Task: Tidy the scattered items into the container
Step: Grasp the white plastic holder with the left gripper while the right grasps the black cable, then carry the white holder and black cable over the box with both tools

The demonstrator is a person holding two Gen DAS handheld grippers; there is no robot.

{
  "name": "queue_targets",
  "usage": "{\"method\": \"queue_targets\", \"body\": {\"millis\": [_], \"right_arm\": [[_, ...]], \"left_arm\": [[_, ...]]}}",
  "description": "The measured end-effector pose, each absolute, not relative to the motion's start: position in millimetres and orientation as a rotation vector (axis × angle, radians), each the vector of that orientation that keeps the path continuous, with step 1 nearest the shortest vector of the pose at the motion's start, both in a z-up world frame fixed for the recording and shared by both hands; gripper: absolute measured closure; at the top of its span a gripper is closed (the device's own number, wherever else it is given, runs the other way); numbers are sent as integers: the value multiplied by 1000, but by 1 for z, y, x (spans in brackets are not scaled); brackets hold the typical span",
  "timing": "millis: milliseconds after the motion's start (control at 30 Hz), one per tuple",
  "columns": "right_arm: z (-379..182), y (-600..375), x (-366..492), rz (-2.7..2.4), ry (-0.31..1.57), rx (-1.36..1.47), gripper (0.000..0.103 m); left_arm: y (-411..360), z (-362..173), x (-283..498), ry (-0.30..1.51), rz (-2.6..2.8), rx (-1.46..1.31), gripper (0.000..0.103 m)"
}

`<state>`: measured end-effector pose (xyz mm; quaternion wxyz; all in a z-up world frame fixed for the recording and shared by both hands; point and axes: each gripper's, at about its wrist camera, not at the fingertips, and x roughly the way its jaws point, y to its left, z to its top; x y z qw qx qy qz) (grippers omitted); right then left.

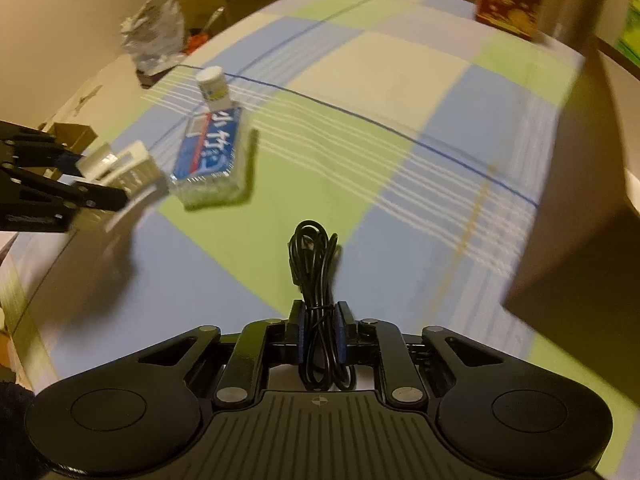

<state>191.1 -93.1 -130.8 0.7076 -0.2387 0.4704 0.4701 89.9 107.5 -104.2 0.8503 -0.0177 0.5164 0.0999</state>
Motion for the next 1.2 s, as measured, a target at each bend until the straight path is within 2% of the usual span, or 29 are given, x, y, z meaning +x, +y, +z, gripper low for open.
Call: {"method": "queue_targets", "body": {"millis": [600,1200], "right_arm": [[-66,-182,190,979,1016,-318,92],[6,-307,242,809,944,-142,92]], "left_arm": [[24,-50,99,997,-4,1,67],[-86,-5,175,846,-251,85,67]]}}
